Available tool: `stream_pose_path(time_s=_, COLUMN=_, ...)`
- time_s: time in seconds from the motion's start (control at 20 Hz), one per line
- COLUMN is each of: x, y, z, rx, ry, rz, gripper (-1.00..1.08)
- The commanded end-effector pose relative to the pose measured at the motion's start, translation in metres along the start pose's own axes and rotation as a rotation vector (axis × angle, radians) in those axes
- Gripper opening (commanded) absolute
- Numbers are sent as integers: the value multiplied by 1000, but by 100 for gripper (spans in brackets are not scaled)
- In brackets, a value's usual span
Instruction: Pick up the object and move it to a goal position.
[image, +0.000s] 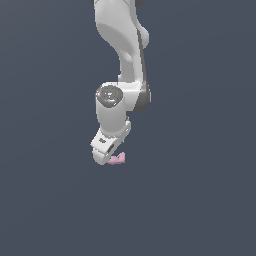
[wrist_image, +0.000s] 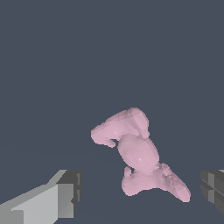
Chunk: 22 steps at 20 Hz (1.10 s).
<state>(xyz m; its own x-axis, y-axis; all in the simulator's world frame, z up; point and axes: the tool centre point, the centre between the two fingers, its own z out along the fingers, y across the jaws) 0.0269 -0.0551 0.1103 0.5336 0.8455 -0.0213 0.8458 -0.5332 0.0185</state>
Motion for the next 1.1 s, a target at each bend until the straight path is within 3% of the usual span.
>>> stream_pose_path(time_s=0.0, x=-1, y=2, z=5, rx=2, ry=2, rz=-67, gripper=100)
stream_pose_path(time_s=0.6, x=-7, y=11, z=27, rx=10, ry=14, rz=-368, gripper=100)
stream_pose_path(time_s=1.05, x=-9, y=15, z=37, rx=12, ry=23, rz=-502, gripper=100)
